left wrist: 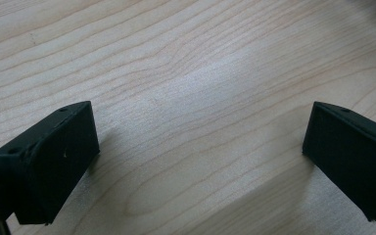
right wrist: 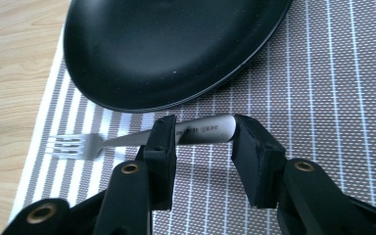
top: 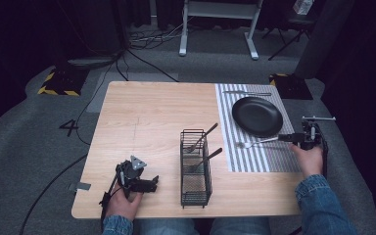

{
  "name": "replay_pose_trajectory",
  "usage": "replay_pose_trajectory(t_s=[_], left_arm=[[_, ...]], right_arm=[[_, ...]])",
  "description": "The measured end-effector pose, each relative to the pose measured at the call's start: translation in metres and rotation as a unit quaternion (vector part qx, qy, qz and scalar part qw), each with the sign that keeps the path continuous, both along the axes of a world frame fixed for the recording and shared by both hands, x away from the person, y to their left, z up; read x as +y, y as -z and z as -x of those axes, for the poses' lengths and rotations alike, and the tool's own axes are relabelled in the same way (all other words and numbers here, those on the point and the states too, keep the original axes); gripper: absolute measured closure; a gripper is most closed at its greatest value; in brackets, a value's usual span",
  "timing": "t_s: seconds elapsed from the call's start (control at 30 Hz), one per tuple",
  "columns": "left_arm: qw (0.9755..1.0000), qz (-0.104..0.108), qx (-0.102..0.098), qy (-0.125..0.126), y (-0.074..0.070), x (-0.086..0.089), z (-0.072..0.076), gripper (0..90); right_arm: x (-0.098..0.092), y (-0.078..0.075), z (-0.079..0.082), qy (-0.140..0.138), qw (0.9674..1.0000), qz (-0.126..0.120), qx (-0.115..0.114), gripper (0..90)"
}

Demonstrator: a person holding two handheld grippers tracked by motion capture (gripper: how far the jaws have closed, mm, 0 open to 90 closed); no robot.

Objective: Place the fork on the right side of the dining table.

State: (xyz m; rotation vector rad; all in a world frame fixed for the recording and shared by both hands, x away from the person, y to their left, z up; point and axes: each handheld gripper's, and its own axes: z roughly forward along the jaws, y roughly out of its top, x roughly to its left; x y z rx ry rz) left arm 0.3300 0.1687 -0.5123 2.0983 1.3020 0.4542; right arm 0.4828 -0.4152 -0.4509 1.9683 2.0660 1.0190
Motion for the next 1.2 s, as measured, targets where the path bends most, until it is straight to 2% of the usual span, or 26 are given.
replay_pose_trajectory(t_s=[0.47, 0.6, 0.67, 0.73, 0.77, 0.8, 0.97, 1.0, 1.2], left_arm=[[1.0000, 0.001, 0.000, -0.001, 0.000, 0.000, 0.000, 0.3], [1.0000, 0.001, 0.000, -0.001, 0.000, 0.000, 0.000, 0.3], [1.0000, 0.001, 0.000, -0.001, 0.000, 0.000, 0.000, 0.3], [1.0000, 0.001, 0.000, -0.001, 0.000, 0.000, 0.000, 0.3], [1.0000, 0.001, 0.000, -0.001, 0.000, 0.000, 0.000, 0.3], [1.0000, 0.001, 0.000, -0.001, 0.000, 0.000, 0.000, 0.3], [1.0000, 0.001, 0.000, -0.001, 0.000, 0.000, 0.000, 0.3], [1.0000, -0.001, -0.001, 0.001, 0.000, 0.000, 0.000, 0.3], [1.0000, 0.000, 0.000, 0.003, 0.000, 0.001, 0.001, 0.3]], right_arm=[[-0.005, 0.004, -0.003, 0.016, 0.9998, 0.013, 0.007, 59.8], [-0.002, 0.002, -0.004, 0.013, 0.9995, 0.027, -0.005, 59.5], [-0.002, 0.001, -0.003, 0.015, 0.9996, 0.025, -0.005, 59.0], [-0.002, -0.002, -0.001, 0.012, 0.9994, 0.029, -0.014, 58.2], [0.001, -0.006, 0.002, 0.008, 0.9986, 0.047, -0.022, 57.4], [0.002, -0.008, 0.002, 0.006, 0.9983, 0.053, -0.023, 56.8], [0.007, -0.019, 0.008, -0.009, 0.9964, 0.072, -0.043, 53.7], [0.010, -0.025, 0.011, -0.019, 0.9948, 0.082, -0.057, 52.1], [0.022, -0.043, 0.021, -0.051, 0.9919, 0.082, -0.083, 48.7]])
